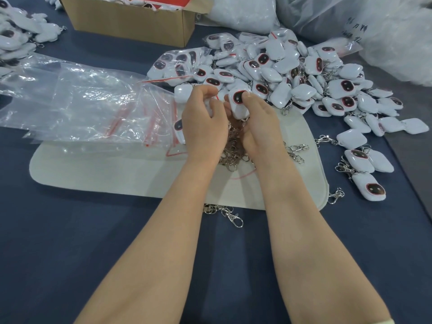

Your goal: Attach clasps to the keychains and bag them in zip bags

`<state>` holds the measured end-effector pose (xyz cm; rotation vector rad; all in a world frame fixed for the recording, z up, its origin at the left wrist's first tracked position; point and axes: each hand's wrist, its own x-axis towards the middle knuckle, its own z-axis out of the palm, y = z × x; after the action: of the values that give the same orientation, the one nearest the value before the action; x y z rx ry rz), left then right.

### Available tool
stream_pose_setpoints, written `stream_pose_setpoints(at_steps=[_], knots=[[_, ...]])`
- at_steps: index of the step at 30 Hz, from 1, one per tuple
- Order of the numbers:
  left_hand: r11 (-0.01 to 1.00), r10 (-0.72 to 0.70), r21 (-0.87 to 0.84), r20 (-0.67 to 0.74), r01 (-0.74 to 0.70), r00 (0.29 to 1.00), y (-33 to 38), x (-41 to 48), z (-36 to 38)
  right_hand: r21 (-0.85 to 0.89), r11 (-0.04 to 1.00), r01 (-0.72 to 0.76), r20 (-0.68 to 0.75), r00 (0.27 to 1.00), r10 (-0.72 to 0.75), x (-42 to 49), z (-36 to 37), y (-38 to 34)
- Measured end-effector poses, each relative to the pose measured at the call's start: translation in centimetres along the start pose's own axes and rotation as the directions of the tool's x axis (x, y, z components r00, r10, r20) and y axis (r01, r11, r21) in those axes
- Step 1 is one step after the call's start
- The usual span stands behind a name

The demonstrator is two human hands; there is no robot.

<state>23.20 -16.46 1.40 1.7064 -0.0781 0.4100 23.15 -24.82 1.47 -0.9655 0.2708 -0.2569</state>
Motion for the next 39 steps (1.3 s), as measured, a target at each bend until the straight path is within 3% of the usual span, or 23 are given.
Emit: stream_pose_setpoints(at_steps=[5, 16, 22, 32, 39], knots=[[1.000, -0.002, 0.003, 0.000, 0.002, 1.000, -0.02, 0.01, 0.05, 0.156, 0.986, -0.057, -0.016, 0.998, 0.060, -0.06, 0.18, -0.11], [1.000, 0.019, 0.020, -0.009, -0.019, 1.000, -0.09, -0.05, 0.13, -0.130, 0.991, 0.026, 0.035, 0.999, -0.021, -0.03, -0.01, 0.13], [1.000, 0.013, 0.023, -0.016, -0.012, 1.000, -0.12, 0.04, 0.19, -0.148, 0.986, 0.073, 0.042, 0.997, -0.068, 0.00, 0.11, 0.23], [1.000, 0.022, 0.018, -0.021, -0.021, 1.000, -0.17, 0.06, 0.16, 0.004, 0.998, -0.061, 0.012, 0.998, 0.061, 0.14, 0.31, 0.13], [1.000, 0.016, 0.007, -0.026, -0.016, 1.000, -0.13, 0.07, 0.20, -0.100, 0.995, 0.020, 0.054, 0.998, -0.015, 0.23, 0.05, 0.34]])
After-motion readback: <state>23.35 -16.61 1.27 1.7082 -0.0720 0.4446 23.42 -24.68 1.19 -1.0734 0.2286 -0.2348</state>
